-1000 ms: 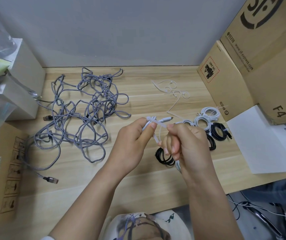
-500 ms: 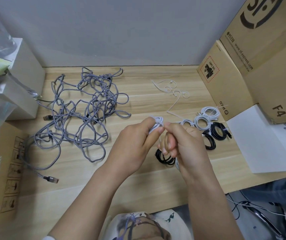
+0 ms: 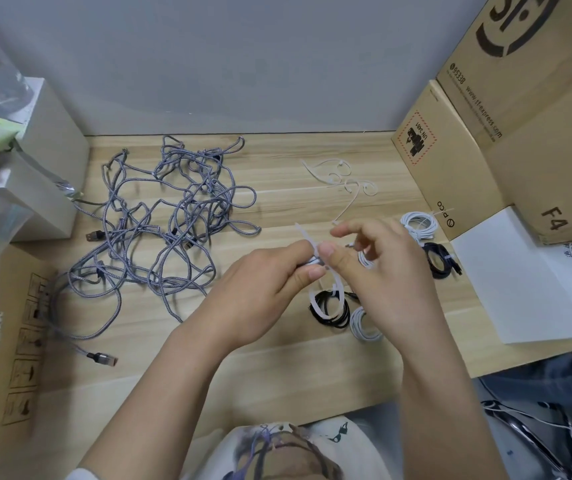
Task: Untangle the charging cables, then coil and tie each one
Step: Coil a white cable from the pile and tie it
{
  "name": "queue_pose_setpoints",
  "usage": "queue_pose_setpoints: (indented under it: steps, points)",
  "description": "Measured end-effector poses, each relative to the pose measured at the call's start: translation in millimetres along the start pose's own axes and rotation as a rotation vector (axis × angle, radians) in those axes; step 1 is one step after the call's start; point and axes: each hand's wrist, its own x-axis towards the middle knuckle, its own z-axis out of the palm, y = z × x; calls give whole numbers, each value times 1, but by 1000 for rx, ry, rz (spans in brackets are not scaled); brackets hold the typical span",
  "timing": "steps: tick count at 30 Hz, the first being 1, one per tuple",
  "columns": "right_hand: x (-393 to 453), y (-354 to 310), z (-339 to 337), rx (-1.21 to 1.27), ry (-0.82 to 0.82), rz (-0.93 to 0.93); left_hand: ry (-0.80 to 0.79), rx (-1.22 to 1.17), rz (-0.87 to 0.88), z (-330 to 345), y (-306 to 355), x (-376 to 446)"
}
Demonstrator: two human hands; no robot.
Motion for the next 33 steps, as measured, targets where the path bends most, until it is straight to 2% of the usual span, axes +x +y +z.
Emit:
queue_pose_setpoints:
  steps: [2, 5, 8, 12, 16, 19, 23, 29, 33]
  points:
    - [3, -2, -1, 22, -118, -1, -17, -3, 49, -2, 7, -1]
    - [5, -4, -2, 307, -197, 50, -30, 8, 104, -3, 12, -1]
    - [6, -3, -1, 423, -128, 48, -27, -36, 104, 2, 11, -3]
    - [2, -2, 2, 383, -19, 10, -24, -201, 81, 15, 4, 0]
    - [-2, -4, 4, 389, 26, -10, -3, -249, 92, 18, 4, 3]
    - [-4, -6, 5, 400, 74, -35, 1, -194, 104, 17, 4, 7]
    - [-4, -12, -2, 432, 133, -108, -61, 113, 114, 27, -3, 5]
    - [-10, -19, 5, 622, 41, -129, -101, 126, 17, 38, -13, 9]
    - [-19, -27, 25, 600, -81, -176, -54, -113, -197, 44, -27, 2]
